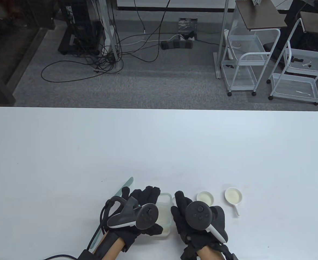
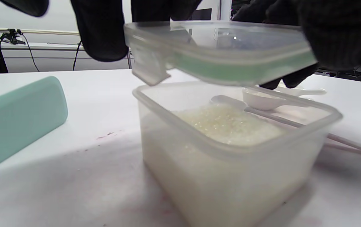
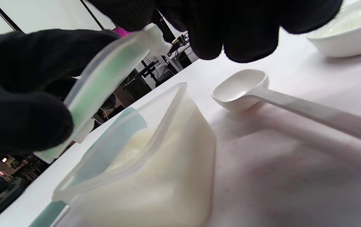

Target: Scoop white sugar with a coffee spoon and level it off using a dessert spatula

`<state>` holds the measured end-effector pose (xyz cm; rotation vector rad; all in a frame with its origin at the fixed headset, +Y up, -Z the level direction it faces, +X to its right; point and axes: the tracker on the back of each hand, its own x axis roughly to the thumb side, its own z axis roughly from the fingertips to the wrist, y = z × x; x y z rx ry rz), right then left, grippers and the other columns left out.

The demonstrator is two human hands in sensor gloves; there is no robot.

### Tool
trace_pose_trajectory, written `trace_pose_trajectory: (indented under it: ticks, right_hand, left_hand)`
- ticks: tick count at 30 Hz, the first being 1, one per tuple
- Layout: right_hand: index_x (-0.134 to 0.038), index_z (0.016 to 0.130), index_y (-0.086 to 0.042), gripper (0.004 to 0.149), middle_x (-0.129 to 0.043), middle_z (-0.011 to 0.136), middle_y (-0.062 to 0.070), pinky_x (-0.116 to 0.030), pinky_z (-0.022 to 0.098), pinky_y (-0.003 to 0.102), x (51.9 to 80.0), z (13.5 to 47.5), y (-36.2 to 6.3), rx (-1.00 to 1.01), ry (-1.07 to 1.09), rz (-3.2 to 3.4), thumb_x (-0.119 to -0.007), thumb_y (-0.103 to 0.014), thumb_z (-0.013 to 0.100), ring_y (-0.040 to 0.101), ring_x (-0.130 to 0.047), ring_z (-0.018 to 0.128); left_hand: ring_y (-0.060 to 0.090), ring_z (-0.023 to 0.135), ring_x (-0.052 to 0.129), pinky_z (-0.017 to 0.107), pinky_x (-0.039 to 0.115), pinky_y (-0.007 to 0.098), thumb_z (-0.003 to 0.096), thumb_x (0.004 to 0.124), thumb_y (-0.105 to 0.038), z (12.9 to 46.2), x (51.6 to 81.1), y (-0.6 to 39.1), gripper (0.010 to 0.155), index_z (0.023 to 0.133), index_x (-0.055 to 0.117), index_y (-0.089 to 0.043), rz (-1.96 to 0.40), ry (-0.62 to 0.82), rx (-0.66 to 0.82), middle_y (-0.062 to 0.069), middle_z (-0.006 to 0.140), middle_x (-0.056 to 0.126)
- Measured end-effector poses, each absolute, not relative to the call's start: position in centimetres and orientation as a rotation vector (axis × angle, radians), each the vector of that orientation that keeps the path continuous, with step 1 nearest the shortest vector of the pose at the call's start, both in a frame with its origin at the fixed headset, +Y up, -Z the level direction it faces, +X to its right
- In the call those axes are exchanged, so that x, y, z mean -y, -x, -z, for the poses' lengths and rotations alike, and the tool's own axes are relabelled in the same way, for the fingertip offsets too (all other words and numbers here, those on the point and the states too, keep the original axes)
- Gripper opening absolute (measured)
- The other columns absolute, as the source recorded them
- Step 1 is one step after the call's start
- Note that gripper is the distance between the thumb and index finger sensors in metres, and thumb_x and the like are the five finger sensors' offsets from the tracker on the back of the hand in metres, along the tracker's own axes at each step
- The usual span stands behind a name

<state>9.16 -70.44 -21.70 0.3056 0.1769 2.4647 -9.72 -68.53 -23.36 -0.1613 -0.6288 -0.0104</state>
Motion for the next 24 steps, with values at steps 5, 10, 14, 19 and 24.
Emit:
trace_pose_trajectory:
  ticks: [5, 10, 14, 19, 24]
  right_hand:
    - [-0.048, 0.108, 0.006, 0.061, -0.071, 0.100, 0.033, -0.060, 0.059, 0.078, 70.8, 21.9, -9.3, -0.208, -0.317, -2.300, -0.066, -0.025, 0.059, 0.055, -0.079, 0.081]
    - [-0.049, 0.107, 0.007, 0.061, -0.076, 0.093, 0.031, -0.059, 0.059, 0.078, 70.8, 21.9, -9.3, -0.234, -0.294, -2.271, -0.069, -0.023, 0.058, 0.049, -0.083, 0.074]
    - [-0.051, 0.107, 0.007, 0.062, -0.076, 0.091, 0.030, -0.059, 0.059, 0.078, 71.1, 21.9, -9.1, -0.266, -0.283, -2.323, -0.072, -0.024, 0.058, 0.048, -0.082, 0.072]
    - [-0.052, 0.107, 0.006, 0.061, -0.074, 0.092, 0.032, -0.058, 0.059, 0.078, 71.5, 21.7, -8.2, -0.285, -0.290, -2.407, -0.072, -0.024, 0.058, 0.048, -0.081, 0.073]
    - [-0.052, 0.107, 0.006, 0.061, -0.073, 0.093, 0.032, -0.058, 0.059, 0.078, 71.7, 21.6, -7.7, -0.291, -0.291, -2.483, -0.073, -0.024, 0.058, 0.048, -0.080, 0.073]
  left_hand:
    - [0.055, 0.099, 0.079, 0.066, 0.057, 0.084, 0.0295, 0.078, -0.080, 23.1, 68.4, 9.8, 0.123, 0.119, 0.039, -0.007, -0.005, 0.165, 0.640, 0.024, 0.124, 0.055]
    - [0.055, 0.098, 0.079, 0.066, 0.057, 0.084, 0.0294, 0.078, -0.081, 23.1, 68.6, 9.8, 0.123, 0.120, 0.039, -0.007, 0.001, 0.179, 0.647, 0.024, 0.124, 0.055]
    - [0.054, 0.099, 0.079, 0.066, 0.056, 0.084, 0.0298, 0.078, -0.080, 23.0, 69.0, 9.8, 0.123, 0.120, 0.038, -0.007, 0.026, 0.217, 0.644, 0.024, 0.124, 0.055]
    - [0.054, 0.100, 0.078, 0.066, 0.055, 0.084, 0.0300, 0.078, -0.080, 23.0, 69.4, 9.5, 0.122, 0.120, 0.038, -0.008, 0.096, 0.217, 0.636, 0.023, 0.124, 0.054]
    - [0.054, 0.100, 0.076, 0.066, 0.054, 0.084, 0.0302, 0.077, -0.080, 23.0, 69.8, 9.4, 0.122, 0.120, 0.038, -0.009, 0.103, 0.244, 0.628, 0.022, 0.124, 0.054]
